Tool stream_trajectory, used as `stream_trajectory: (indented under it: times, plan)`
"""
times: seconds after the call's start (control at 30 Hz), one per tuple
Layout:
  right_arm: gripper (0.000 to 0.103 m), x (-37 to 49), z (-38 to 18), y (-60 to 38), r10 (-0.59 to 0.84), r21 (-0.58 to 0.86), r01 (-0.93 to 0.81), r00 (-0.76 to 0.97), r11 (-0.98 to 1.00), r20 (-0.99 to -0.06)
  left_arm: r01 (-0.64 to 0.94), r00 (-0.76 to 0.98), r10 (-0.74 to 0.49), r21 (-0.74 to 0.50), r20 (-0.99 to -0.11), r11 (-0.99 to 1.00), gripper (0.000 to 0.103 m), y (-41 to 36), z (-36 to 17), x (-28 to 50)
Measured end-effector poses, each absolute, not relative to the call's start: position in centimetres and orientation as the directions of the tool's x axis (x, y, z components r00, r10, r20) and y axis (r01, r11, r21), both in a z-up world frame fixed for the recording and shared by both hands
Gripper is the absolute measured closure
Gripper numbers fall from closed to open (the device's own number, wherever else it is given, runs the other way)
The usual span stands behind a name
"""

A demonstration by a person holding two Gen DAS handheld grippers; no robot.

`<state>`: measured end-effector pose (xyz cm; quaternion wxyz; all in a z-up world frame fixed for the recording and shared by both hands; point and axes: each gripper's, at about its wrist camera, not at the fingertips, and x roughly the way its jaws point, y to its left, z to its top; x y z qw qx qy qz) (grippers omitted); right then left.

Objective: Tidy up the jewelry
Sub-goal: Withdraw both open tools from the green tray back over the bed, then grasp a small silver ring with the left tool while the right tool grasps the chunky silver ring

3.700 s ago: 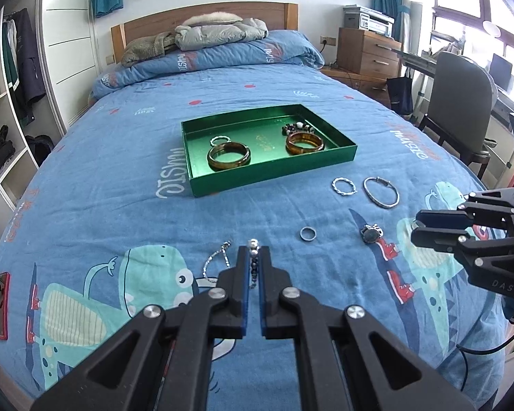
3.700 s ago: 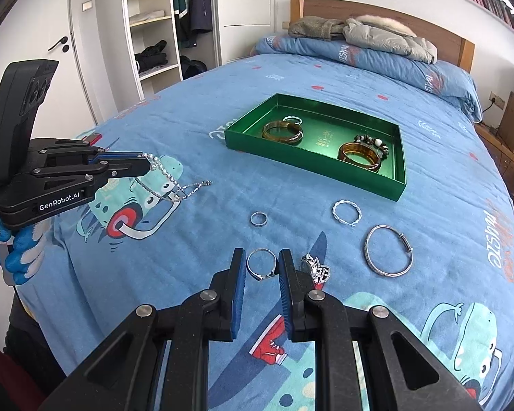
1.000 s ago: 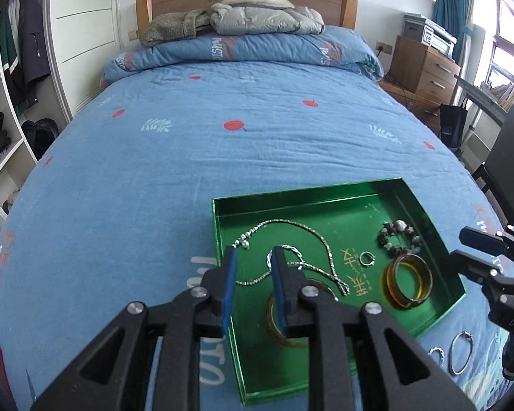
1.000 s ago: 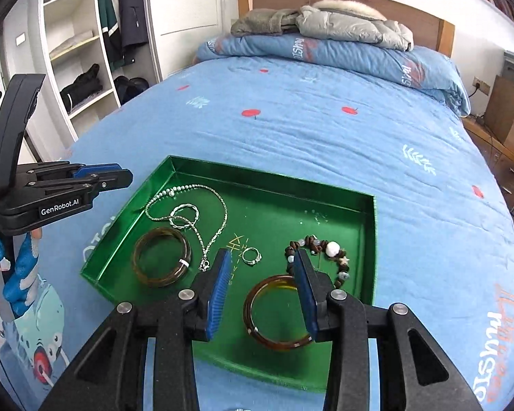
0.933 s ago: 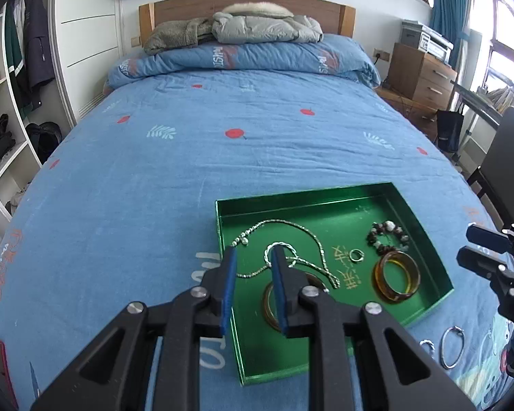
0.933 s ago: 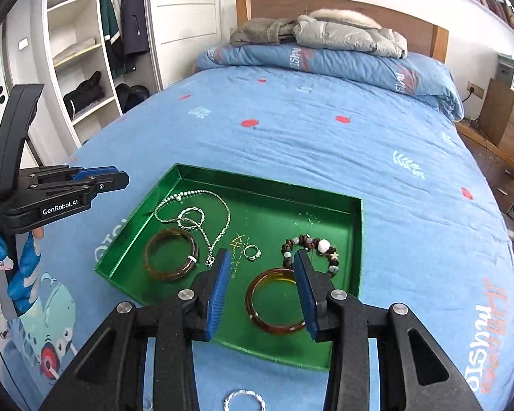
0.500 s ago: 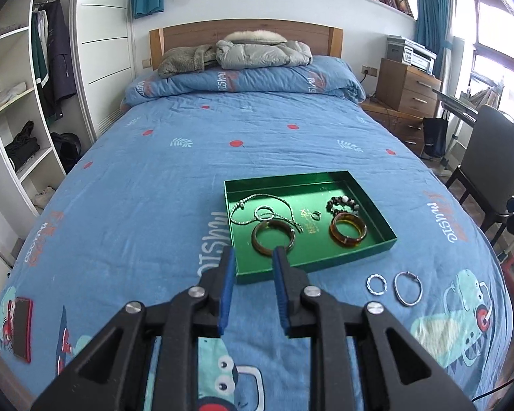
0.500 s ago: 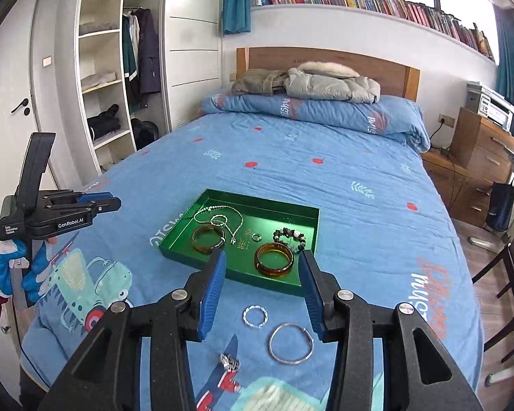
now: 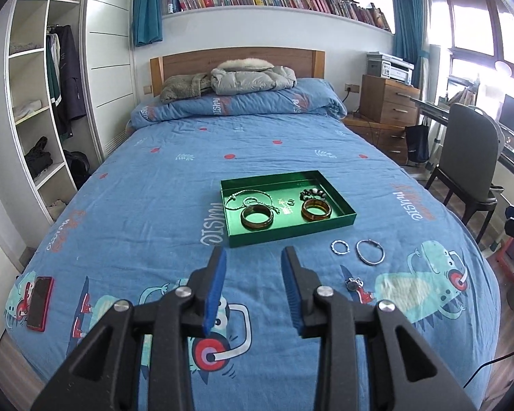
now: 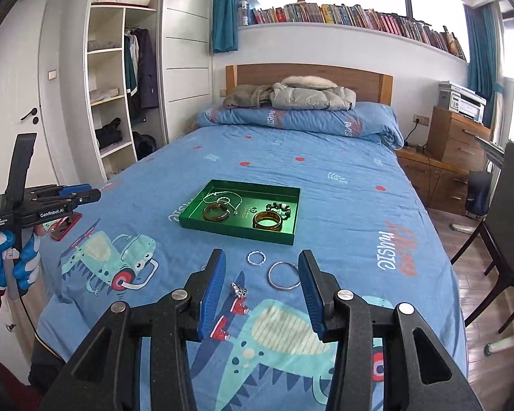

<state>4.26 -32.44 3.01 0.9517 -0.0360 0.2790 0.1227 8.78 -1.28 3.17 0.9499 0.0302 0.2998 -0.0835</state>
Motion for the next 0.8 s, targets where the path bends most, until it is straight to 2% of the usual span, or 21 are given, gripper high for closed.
stream_trajectory:
  times: [0.27,0.8]
  plan:
    - [0.059,1.9,0.8,-35.0,0.207,0.052,-0.214,0.816,0.976,-0.540,0.186,0.794,-0.157,-0.012,-0.587,0.983,0.071,-1.9,1.5,7.6]
    - [0.059,6.6,-7.1,-36.4,0.314,0.165,-0.272,0.714,0.948,-0.625,0.263,0.643,-0.235,-0.078,-0.729,0.962,0.071,-5.0,-8.0,12.3]
